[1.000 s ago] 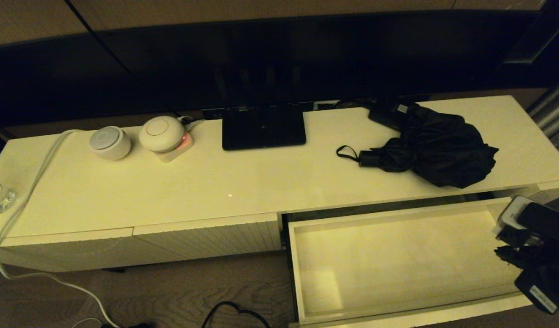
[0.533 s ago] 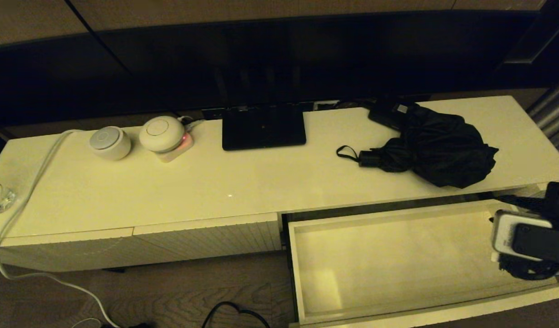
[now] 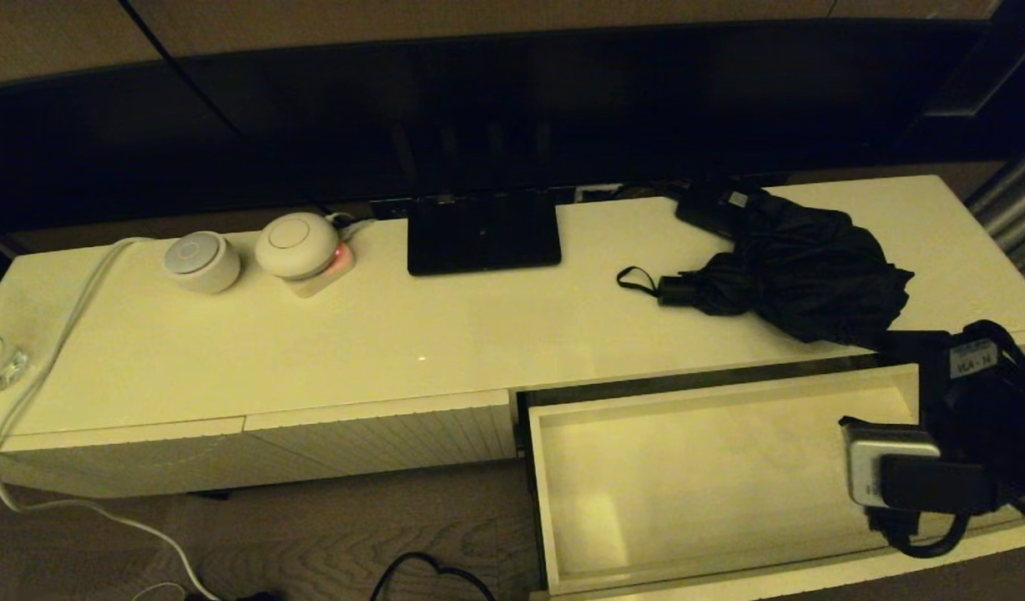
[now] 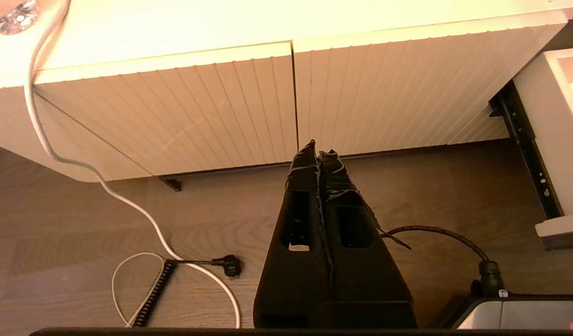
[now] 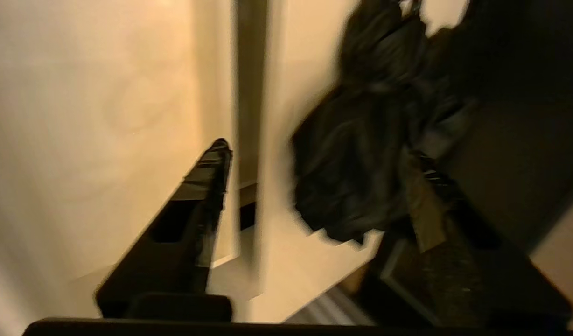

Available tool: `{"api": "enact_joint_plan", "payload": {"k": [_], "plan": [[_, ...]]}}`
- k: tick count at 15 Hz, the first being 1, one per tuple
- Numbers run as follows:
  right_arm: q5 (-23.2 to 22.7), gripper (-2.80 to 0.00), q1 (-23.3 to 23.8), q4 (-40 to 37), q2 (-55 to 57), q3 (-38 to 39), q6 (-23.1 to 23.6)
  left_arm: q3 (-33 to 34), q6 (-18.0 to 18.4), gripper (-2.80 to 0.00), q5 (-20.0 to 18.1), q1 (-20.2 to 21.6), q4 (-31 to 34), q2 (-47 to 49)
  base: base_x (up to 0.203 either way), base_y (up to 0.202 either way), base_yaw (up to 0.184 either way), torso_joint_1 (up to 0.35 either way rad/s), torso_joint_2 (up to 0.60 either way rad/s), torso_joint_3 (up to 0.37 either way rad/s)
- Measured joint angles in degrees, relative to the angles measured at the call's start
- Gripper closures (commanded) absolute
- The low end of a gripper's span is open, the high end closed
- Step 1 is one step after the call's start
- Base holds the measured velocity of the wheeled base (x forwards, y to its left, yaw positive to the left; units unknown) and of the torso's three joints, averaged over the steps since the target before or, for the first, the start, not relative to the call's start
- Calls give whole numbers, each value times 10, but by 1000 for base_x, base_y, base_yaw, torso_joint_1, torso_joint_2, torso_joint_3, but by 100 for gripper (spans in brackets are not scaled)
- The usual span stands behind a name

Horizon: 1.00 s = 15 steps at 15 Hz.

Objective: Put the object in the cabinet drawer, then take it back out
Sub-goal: Put the umbrella in the drawer

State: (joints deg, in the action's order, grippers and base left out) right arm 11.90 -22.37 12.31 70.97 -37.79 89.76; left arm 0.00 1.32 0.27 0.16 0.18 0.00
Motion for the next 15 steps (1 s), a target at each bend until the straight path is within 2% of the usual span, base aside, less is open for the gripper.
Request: {"api": "enact_joint_plan", "payload": {"k": [2, 6, 12, 15], "plan": [[-17, -280, 8, 28, 32, -15, 24, 0, 0, 0, 0, 0, 0, 0, 0, 0, 0, 0, 0, 0], [-51, -280, 19, 35, 114, -85, 39, 0, 0, 0, 0, 0, 0, 0, 0, 0, 0, 0, 0, 0], [-52, -280, 47, 25, 211, -201, 41, 0, 0, 0, 0, 0, 0, 0, 0, 0, 0, 0, 0, 0], [-35, -280, 58, 22, 242, -243, 36, 0, 0, 0, 0, 0, 0, 0, 0, 0, 0, 0, 0, 0]]}}
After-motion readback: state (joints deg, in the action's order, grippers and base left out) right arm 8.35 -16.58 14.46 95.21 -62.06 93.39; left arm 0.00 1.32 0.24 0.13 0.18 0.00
